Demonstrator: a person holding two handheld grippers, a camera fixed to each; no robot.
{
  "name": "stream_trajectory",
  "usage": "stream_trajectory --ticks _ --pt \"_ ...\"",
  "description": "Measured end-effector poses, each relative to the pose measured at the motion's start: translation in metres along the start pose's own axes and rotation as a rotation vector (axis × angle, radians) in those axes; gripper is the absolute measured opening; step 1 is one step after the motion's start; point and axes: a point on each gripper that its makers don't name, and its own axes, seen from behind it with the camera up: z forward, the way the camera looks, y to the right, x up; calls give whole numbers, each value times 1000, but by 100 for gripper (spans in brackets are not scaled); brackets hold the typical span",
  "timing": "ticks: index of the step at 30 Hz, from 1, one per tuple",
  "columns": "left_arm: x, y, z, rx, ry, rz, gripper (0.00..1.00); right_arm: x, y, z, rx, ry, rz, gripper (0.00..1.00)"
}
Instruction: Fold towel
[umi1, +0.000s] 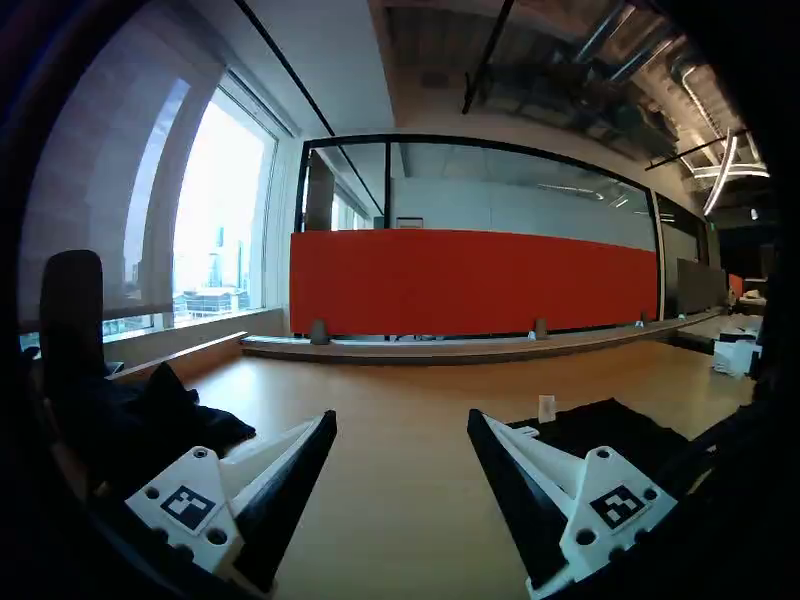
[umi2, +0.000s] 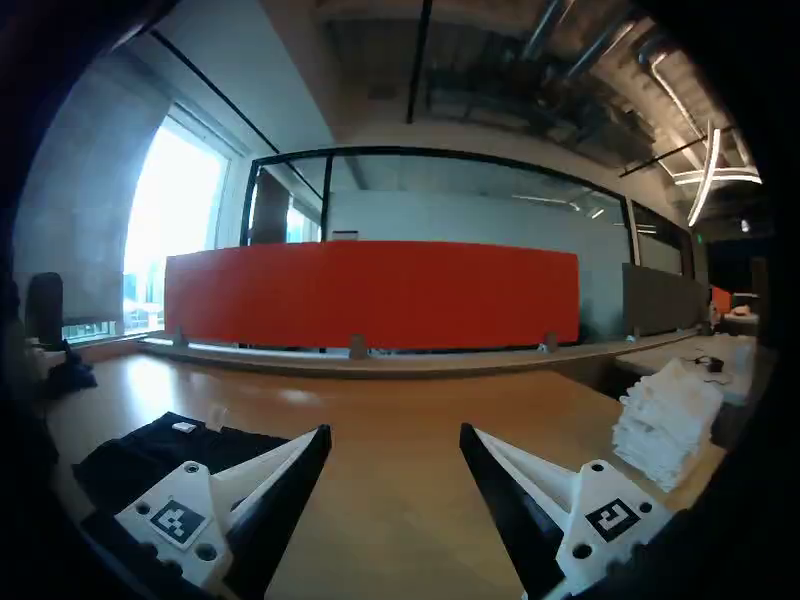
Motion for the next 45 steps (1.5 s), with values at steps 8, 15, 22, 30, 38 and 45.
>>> stream_trajectory --ticks 8,15,22,30,38,45 --pt "45 -4 1 2 -16 30 97 52 -6 -2 6 14 3 100" --pt "102 -4 -1 1 -34 39 97 117 -7 -3 14 30 12 100" --pt "153 -1 -4 -9 -41 43 97 173 -9 -9 13 22 3 100" --pt "187 -3 -4 -10 -45 37 97 208 -12 -15 14 18 -8 100" --pt "192 0 -1 -37 -70 47 97 219 -14 -18 28 3 -24 100" --pt "187 10 -3 -96 -112 70 97 215 -27 -18 92 -44 -49 100"
